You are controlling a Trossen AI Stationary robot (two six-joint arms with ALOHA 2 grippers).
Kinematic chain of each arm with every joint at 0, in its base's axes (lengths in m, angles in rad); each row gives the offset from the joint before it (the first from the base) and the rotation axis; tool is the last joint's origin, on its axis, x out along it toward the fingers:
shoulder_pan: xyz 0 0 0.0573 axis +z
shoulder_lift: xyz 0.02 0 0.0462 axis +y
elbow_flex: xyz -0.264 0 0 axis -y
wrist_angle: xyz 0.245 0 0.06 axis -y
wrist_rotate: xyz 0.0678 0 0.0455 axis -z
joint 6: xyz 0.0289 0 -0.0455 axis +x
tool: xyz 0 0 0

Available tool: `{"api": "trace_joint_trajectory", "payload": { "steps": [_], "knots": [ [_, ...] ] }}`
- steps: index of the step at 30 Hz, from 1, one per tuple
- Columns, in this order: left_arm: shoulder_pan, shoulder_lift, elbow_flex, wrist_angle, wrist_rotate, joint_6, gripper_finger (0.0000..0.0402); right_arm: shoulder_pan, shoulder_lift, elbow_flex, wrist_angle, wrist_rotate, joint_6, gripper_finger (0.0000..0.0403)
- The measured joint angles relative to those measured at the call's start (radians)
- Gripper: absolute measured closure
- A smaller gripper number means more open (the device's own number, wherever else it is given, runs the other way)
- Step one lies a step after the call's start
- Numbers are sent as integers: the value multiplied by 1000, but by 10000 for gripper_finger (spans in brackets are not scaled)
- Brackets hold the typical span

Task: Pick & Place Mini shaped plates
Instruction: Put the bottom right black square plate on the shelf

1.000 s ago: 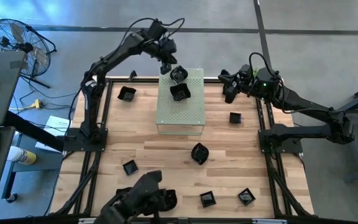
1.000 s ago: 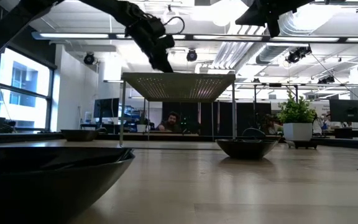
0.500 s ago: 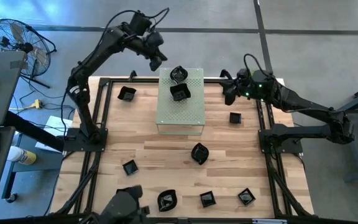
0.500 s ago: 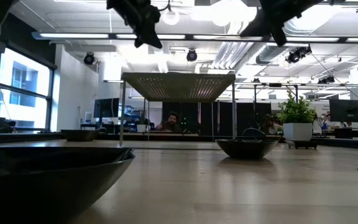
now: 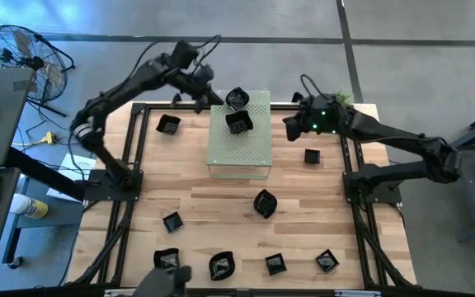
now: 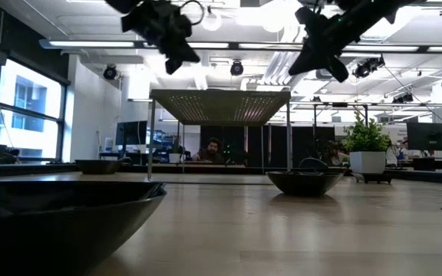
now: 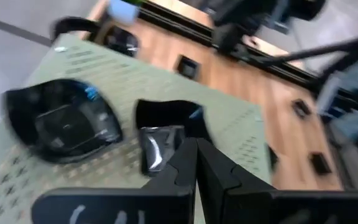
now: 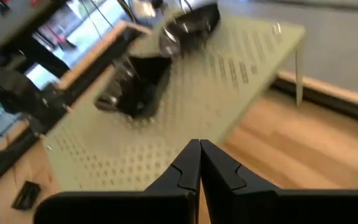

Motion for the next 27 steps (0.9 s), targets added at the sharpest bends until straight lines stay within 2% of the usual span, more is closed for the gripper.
{"api": "trace_joint_trajectory", "payload": {
  "steps": [6,10,14,17,19,22,27],
  "knots": [
    [0,-300,-401,394,-187,-159,401,-3,-22,0,-192,6,45,396],
    [0,-453,-565,526,-236,-334,401,-2,-24,1,-397,22,75,395],
    [-1,-528,-616,531,-235,-398,401,-4,12,0,-580,81,97,385],
    [0,-566,-649,527,-243,-387,401,-11,48,0,-626,71,97,366],
    [0,-592,-668,537,-253,-359,401,-4,72,0,-627,35,83,349],
    [0,-618,-701,533,-256,-350,401,40,94,0,-632,-74,38,321],
    [0,-653,-750,535,-260,-349,401,192,77,0,-637,-184,17,280]
  ]
}}
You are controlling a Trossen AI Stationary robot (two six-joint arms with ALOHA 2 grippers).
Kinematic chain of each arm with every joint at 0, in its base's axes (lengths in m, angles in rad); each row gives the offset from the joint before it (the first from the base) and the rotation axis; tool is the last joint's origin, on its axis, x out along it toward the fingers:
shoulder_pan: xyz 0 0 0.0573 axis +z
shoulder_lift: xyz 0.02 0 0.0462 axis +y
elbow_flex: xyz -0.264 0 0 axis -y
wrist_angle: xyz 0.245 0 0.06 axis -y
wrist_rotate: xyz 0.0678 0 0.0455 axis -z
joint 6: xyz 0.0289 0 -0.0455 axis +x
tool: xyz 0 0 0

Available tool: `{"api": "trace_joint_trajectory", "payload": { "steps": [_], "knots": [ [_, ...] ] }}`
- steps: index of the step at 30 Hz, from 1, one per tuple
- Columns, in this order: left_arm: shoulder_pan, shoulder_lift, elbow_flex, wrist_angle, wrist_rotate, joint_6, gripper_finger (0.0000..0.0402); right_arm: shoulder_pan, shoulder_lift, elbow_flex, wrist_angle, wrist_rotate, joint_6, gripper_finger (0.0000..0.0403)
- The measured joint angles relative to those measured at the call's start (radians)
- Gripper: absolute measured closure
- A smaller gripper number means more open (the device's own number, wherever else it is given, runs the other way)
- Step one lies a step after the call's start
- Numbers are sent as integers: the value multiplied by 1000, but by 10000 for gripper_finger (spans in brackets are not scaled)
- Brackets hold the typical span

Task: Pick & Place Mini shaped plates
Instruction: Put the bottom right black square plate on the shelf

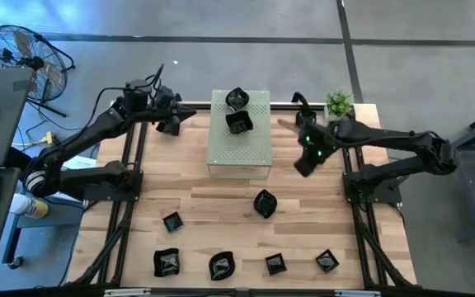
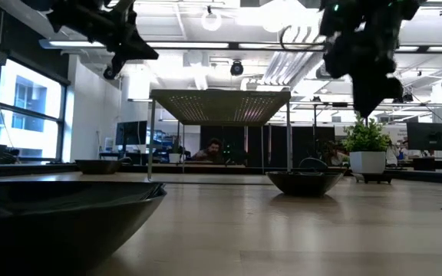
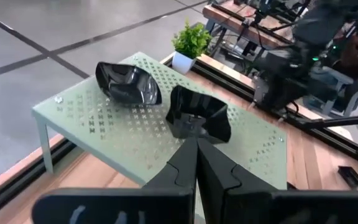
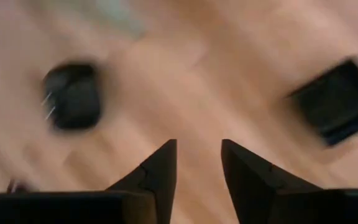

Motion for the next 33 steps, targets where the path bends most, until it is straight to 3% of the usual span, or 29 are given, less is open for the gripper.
{"api": "trace_joint_trajectory", "payload": {
  "steps": [11,17,23,33],
  "knots": [
    [0,-17,-15,0,-11,37,401,608,17,0,74,-102,20,263],
    [0,-17,-15,-1,-11,57,401,830,114,0,197,-185,32,265],
    [0,-17,-15,-9,-10,56,401,950,282,0,279,-238,-76,265],
    [0,-17,-15,-19,-2,45,401,961,446,-1,360,-242,-221,265]
  ]
}}
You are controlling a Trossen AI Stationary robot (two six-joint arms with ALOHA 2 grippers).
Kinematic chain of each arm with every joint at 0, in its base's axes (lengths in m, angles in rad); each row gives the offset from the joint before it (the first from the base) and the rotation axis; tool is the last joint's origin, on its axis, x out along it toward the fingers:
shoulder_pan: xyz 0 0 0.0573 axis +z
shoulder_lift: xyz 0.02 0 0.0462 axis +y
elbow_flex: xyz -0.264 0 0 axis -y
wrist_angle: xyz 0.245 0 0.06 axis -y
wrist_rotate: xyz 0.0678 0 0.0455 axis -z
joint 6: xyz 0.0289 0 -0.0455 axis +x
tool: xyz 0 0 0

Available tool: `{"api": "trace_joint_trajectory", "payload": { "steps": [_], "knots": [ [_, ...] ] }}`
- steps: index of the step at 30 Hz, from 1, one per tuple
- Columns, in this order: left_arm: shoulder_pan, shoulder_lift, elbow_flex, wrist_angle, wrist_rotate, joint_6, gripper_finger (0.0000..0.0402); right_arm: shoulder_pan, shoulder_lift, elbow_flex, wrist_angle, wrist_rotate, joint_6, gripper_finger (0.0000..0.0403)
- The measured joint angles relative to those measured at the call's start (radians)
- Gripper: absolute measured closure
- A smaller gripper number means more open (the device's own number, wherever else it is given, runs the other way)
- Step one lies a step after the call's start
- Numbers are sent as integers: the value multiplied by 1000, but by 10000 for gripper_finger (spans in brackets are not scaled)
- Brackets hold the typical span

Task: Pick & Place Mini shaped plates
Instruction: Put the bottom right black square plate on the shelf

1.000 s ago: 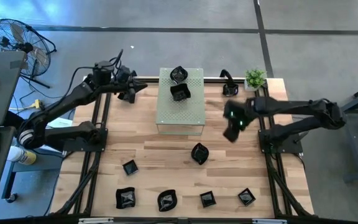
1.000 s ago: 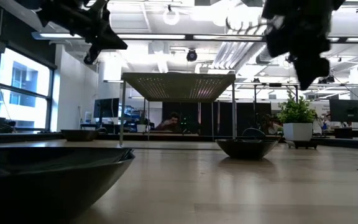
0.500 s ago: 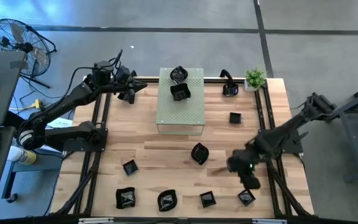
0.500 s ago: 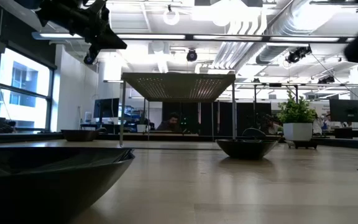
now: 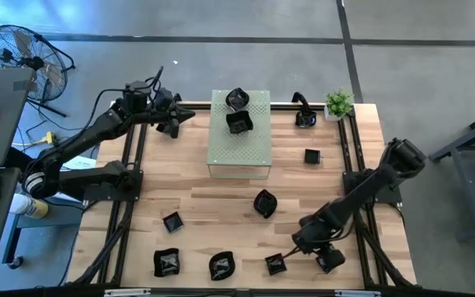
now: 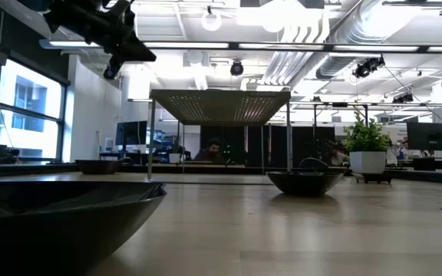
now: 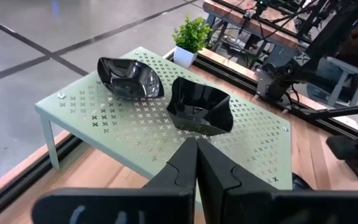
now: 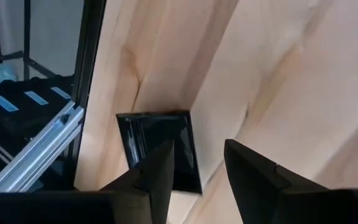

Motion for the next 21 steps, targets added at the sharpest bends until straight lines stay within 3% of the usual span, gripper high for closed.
{"api": "trace_joint_trajectory", "payload": {
  "steps": [12,21],
  "knots": [
    [0,0,0,-47,2,-3,401,40,77,0,20,-24,-69,269],
    [0,0,0,-47,2,-3,401,51,91,0,32,-39,-64,344]
  ]
}}
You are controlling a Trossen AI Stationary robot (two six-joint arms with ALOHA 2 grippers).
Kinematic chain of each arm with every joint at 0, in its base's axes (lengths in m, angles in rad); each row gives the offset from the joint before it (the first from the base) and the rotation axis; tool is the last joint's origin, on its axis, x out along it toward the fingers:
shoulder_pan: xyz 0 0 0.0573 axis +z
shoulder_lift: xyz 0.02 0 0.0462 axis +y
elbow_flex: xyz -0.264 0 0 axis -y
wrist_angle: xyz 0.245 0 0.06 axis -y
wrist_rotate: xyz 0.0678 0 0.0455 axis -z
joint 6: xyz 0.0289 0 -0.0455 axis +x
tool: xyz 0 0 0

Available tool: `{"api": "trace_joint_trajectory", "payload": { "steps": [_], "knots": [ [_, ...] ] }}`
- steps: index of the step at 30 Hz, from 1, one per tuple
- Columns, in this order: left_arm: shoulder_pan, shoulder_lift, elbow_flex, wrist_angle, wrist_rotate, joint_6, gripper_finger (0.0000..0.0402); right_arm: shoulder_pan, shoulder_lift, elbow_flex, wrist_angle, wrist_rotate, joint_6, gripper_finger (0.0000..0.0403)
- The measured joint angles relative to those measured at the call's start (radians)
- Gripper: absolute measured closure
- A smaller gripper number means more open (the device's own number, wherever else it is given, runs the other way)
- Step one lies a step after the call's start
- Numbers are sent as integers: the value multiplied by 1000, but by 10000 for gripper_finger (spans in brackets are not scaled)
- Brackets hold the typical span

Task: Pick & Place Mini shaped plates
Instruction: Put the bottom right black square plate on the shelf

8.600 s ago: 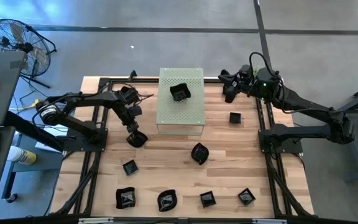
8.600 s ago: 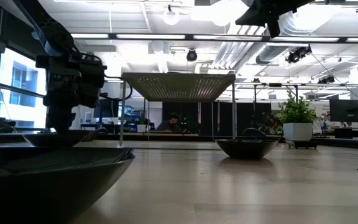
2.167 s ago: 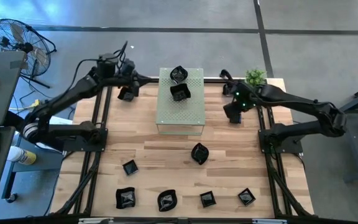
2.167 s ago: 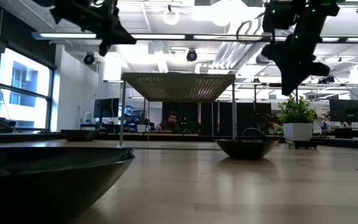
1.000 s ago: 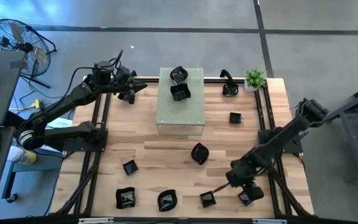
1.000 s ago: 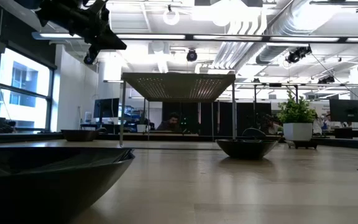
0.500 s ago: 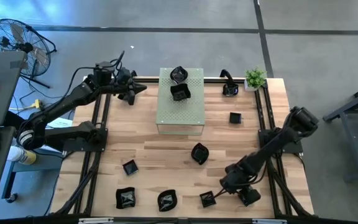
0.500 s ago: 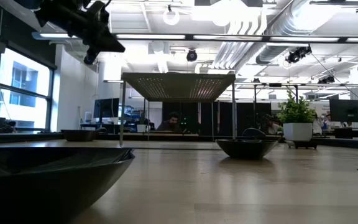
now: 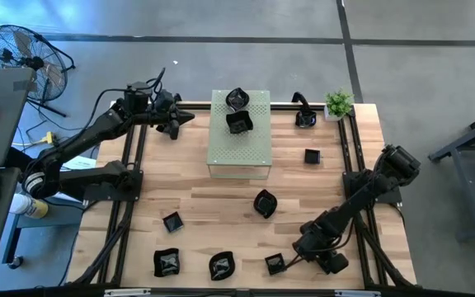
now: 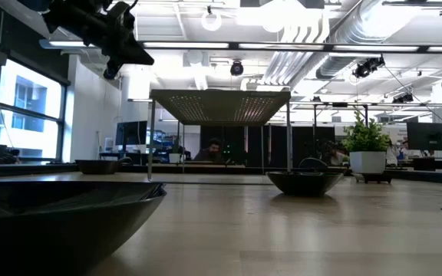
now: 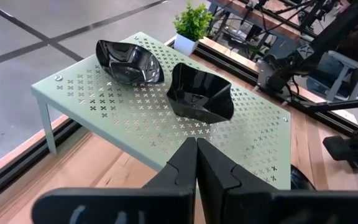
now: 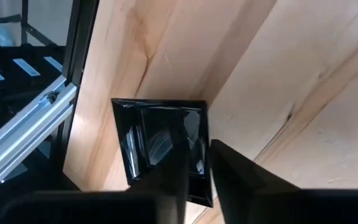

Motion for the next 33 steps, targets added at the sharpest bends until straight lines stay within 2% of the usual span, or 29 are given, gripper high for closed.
{"api": "trace_joint_trajectory", "payload": {
  "steps": [6,17,26,33],
  "knots": [
    [0,0,0,5,0,0,401,-3,0,0,19,12,35,396],
    [0,0,0,6,-3,8,401,-12,-29,0,34,15,135,400],
    [0,0,0,34,-11,11,401,-116,-210,0,28,9,306,401],
    [0,0,0,42,-10,11,401,-249,-390,0,6,38,461,401]
  ]
}}
